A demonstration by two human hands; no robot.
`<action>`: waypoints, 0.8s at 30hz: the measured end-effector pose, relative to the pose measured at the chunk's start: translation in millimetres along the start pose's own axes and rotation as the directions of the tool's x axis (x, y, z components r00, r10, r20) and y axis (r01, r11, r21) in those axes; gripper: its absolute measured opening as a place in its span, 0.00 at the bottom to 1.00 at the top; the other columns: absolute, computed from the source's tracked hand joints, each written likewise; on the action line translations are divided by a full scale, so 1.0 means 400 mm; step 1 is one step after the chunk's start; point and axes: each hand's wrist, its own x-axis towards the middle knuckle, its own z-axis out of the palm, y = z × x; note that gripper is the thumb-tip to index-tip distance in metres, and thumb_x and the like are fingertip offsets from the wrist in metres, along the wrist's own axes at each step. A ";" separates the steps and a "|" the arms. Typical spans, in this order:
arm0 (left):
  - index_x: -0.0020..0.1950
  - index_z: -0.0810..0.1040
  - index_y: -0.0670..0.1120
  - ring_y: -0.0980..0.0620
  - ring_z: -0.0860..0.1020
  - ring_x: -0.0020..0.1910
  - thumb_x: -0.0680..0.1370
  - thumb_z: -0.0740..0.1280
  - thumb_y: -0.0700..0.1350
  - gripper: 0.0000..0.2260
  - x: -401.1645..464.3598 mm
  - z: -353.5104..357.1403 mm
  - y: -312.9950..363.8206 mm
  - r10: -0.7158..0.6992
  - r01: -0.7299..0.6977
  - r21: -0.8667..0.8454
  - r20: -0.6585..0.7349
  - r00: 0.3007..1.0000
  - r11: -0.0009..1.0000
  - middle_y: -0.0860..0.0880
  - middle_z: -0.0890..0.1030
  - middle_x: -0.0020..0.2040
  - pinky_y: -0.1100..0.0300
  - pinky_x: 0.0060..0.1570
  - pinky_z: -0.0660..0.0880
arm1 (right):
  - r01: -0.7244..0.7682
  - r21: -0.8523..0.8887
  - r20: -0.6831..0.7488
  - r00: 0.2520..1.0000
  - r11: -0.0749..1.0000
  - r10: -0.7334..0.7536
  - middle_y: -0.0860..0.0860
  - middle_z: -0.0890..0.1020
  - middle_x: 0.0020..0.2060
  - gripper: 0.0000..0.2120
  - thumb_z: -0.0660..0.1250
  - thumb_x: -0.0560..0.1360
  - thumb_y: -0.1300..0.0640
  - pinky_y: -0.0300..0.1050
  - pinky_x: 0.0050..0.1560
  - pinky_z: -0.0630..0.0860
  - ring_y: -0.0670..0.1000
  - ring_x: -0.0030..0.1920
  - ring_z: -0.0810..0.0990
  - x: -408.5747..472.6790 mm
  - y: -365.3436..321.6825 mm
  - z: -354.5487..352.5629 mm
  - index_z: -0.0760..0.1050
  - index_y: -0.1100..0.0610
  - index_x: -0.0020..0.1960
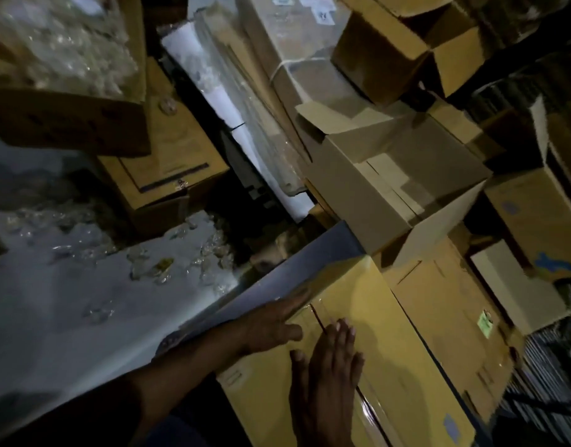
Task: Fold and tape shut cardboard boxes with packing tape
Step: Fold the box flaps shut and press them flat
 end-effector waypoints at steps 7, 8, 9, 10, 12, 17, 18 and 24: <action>0.90 0.51 0.60 0.54 0.56 0.87 0.83 0.68 0.66 0.40 0.035 0.007 -0.013 -0.101 0.097 0.041 0.111 0.989 0.994 0.59 0.53 0.89 0.52 0.85 0.59 | 0.033 0.039 0.000 0.999 0.999 -0.034 0.51 0.42 0.87 0.38 0.50 0.86 0.34 0.68 0.83 0.47 0.54 0.86 0.39 -0.007 0.011 0.006 0.48 0.55 0.87; 0.90 0.53 0.59 0.54 0.58 0.86 0.85 0.68 0.64 0.38 0.042 0.004 0.001 -0.108 0.099 0.081 0.105 0.989 0.992 0.59 0.55 0.88 0.54 0.83 0.61 | 0.025 0.064 -0.018 1.000 0.998 -0.024 0.51 0.44 0.87 0.38 0.49 0.86 0.33 0.68 0.83 0.47 0.54 0.86 0.39 -0.005 0.028 0.005 0.50 0.54 0.87; 0.90 0.55 0.58 0.53 0.60 0.86 0.85 0.69 0.62 0.37 0.051 0.000 0.022 -0.101 0.089 0.116 0.097 0.990 0.989 0.57 0.57 0.88 0.55 0.82 0.62 | 0.005 0.110 -0.027 1.000 0.994 -0.002 0.52 0.46 0.87 0.37 0.48 0.85 0.33 0.68 0.82 0.48 0.54 0.86 0.40 0.001 0.054 0.002 0.53 0.53 0.87; 0.89 0.57 0.57 0.51 0.62 0.85 0.85 0.70 0.60 0.36 0.072 -0.005 0.042 -0.102 0.088 0.147 0.089 0.991 0.985 0.56 0.59 0.88 0.56 0.81 0.63 | -0.015 0.124 -0.043 0.999 0.992 0.020 0.52 0.48 0.87 0.37 0.47 0.85 0.32 0.69 0.82 0.50 0.54 0.86 0.42 0.007 0.087 -0.004 0.57 0.53 0.86; 0.88 0.62 0.54 0.47 0.67 0.83 0.85 0.71 0.57 0.34 0.130 -0.033 0.105 -0.102 0.076 0.241 0.097 0.990 0.968 0.51 0.65 0.86 0.57 0.77 0.66 | -0.105 0.092 -0.036 0.993 0.990 0.108 0.53 0.49 0.87 0.38 0.46 0.84 0.30 0.71 0.81 0.53 0.56 0.86 0.45 0.020 0.179 -0.018 0.61 0.52 0.85; 0.75 0.78 0.56 0.42 0.82 0.67 0.81 0.68 0.64 0.25 0.355 -0.043 0.190 0.082 -0.154 0.615 0.144 0.986 0.774 0.50 0.84 0.69 0.44 0.62 0.80 | -0.343 0.115 0.108 0.937 0.932 0.331 0.49 0.40 0.86 0.44 0.48 0.78 0.20 0.70 0.82 0.44 0.53 0.85 0.37 -0.005 0.465 -0.094 0.49 0.41 0.87; 0.72 0.79 0.55 0.41 0.83 0.62 0.81 0.69 0.62 0.22 0.399 -0.019 0.192 0.182 -0.201 0.737 0.107 0.977 0.646 0.48 0.85 0.64 0.44 0.58 0.80 | -0.401 0.124 0.140 0.912 0.907 0.384 0.48 0.41 0.86 0.47 0.50 0.75 0.17 0.71 0.82 0.43 0.53 0.85 0.37 -0.019 0.514 -0.111 0.48 0.40 0.86; 0.81 0.73 0.53 0.44 0.72 0.79 0.83 0.66 0.56 0.26 0.261 0.268 0.280 0.420 -0.358 0.858 0.190 0.887 0.368 0.50 0.76 0.79 0.37 0.78 0.64 | -0.665 0.385 0.315 0.747 0.640 0.586 0.49 0.59 0.85 0.62 0.74 0.62 0.19 0.68 0.81 0.60 0.56 0.84 0.59 -0.137 0.817 -0.089 0.53 0.43 0.86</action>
